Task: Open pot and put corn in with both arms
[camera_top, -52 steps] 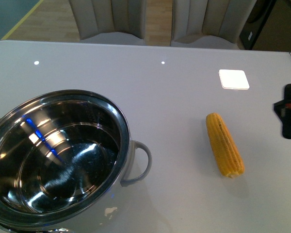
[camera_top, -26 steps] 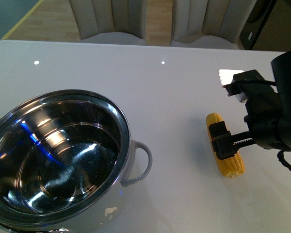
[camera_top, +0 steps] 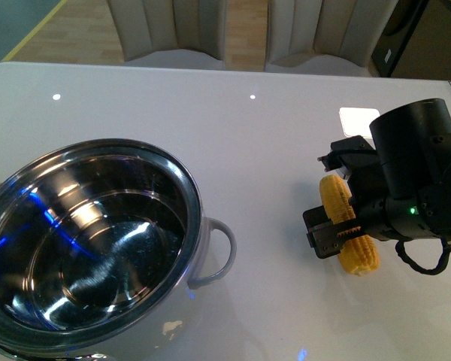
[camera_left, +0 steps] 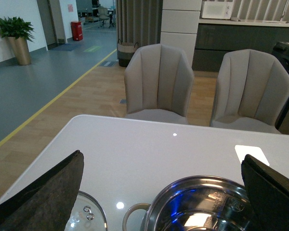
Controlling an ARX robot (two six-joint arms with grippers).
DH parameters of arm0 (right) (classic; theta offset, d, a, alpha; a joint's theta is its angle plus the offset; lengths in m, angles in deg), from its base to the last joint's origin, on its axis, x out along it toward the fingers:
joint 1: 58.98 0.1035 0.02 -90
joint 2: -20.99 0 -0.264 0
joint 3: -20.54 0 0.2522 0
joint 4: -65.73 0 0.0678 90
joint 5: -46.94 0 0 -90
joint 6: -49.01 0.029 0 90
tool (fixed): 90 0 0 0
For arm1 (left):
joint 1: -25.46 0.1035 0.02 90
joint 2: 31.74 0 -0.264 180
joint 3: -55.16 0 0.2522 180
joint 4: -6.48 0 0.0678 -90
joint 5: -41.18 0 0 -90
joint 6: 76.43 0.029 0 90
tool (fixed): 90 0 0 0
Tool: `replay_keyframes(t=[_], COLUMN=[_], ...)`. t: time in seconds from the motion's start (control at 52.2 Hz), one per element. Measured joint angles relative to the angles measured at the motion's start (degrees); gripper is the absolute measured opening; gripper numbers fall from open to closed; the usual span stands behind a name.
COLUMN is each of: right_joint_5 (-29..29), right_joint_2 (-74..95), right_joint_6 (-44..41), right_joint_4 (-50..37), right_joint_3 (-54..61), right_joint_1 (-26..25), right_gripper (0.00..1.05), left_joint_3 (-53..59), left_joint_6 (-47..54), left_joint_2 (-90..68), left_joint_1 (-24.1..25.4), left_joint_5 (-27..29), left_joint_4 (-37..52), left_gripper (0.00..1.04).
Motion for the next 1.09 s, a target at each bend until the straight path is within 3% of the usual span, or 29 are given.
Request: replay_keyframes(t=[0.038,0.421,0.517,0.766,1.092], right_joint_5=[0.0,2.0,4.1,8.9,11.6], right_joint_2=[0.9,-0.1,-4.8,-21.0,-25.3], right_joint_6=[0.0,0.0,0.2,4.9,17.1], right_joint_4=[0.3,-0.3,-0.1,3.7,7.3], right_joint_3=[-0.4,2.3,4.0,4.6,-1.3], right_joint_1=[0.0,-0.1,-0.2,1.2,10.8], right_gripper=[0.95,0.4,0.32,0.25,0.23], left_joint_3=[0.0,0.0,0.0,0.0,0.0], left_joint_6=[0.0,0.0,0.0,0.0,0.0], left_joint_2=[0.0,0.0,0.0,0.0,0.0], left_joint_1=[0.0,0.0,0.0,0.0,0.0], left_joint_5=[0.0,0.0,0.0,0.0,0.0], left_joint_4=[0.0,0.0,0.0,0.0,0.0], left_gripper=[0.98,0.98,0.98,0.98,0.98])
